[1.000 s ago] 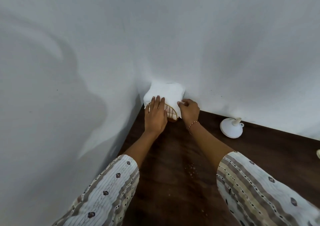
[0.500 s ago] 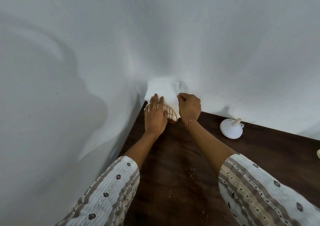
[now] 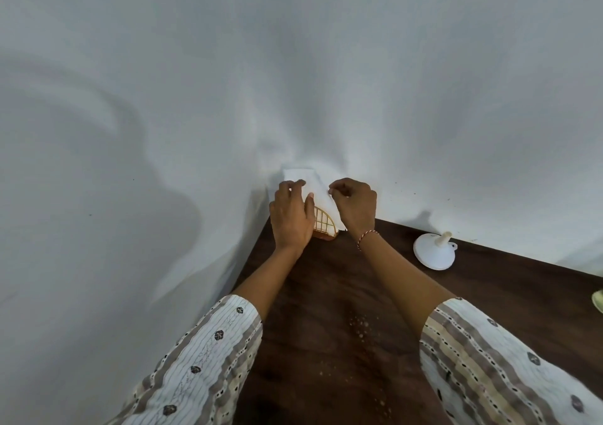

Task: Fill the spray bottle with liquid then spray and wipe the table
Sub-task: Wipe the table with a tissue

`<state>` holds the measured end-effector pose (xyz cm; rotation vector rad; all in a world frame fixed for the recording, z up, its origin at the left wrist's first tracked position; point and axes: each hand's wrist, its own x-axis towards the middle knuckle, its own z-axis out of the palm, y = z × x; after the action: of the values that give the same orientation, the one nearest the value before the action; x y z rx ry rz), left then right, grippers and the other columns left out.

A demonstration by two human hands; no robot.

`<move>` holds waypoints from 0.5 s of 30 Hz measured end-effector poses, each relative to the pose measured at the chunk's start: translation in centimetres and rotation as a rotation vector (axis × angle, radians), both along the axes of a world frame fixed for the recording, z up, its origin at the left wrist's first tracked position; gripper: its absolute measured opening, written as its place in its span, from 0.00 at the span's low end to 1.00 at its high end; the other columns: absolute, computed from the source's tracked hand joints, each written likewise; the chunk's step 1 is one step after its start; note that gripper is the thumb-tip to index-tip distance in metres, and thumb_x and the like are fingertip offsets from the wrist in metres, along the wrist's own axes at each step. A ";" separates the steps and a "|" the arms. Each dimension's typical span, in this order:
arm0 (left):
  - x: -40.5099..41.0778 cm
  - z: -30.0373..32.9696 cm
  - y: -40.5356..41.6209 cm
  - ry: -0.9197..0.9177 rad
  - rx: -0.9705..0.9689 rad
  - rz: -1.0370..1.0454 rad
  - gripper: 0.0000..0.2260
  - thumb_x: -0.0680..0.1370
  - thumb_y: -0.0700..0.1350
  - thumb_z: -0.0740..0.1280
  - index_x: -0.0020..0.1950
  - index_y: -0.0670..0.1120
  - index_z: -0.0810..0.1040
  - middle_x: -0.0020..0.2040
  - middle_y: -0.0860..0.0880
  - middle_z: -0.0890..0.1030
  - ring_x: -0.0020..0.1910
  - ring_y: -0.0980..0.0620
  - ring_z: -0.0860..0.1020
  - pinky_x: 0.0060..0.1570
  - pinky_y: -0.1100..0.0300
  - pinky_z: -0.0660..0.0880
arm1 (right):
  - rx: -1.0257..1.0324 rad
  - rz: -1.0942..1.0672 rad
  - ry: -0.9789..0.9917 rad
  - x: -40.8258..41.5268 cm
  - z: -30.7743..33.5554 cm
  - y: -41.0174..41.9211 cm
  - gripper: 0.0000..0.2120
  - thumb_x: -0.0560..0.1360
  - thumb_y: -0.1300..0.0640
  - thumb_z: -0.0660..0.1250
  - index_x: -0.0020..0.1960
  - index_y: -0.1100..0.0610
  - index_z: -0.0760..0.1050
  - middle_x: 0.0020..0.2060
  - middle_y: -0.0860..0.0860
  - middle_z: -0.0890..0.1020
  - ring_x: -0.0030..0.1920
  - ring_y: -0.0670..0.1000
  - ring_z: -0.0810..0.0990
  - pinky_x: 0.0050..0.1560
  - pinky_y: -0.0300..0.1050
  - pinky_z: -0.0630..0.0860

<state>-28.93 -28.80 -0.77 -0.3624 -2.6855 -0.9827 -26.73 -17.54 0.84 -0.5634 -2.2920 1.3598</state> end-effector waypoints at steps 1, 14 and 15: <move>0.0 0.5 0.3 -0.020 0.113 0.042 0.14 0.80 0.48 0.59 0.62 0.43 0.73 0.60 0.43 0.76 0.58 0.46 0.76 0.54 0.56 0.73 | 0.007 0.013 -0.001 0.1 -0.1 -0.1 0.05 0.72 0.62 0.67 0.44 0.60 0.82 0.41 0.53 0.85 0.42 0.48 0.81 0.45 0.35 0.73; -1.6 0.1 1.6 -0.535 0.653 0.147 0.09 0.78 0.43 0.63 0.57 0.41 0.77 0.46 0.42 0.82 0.33 0.51 0.80 0.46 0.53 0.81 | -0.136 0.075 -0.133 -0.8 -1.3 -0.5 0.08 0.71 0.61 0.70 0.50 0.60 0.80 0.39 0.58 0.85 0.41 0.49 0.81 0.53 0.44 0.75; -1.8 0.2 1.7 -0.536 0.646 0.139 0.10 0.78 0.43 0.64 0.57 0.42 0.77 0.44 0.43 0.82 0.32 0.52 0.79 0.45 0.53 0.81 | -0.137 0.071 -0.134 -0.8 -1.4 -0.4 0.08 0.71 0.61 0.70 0.50 0.60 0.81 0.39 0.58 0.85 0.40 0.49 0.81 0.53 0.45 0.76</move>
<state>-30.73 -27.12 -0.60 0.2523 -2.5422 -2.0308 -27.53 -17.99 -0.57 -0.6393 -2.3572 1.5656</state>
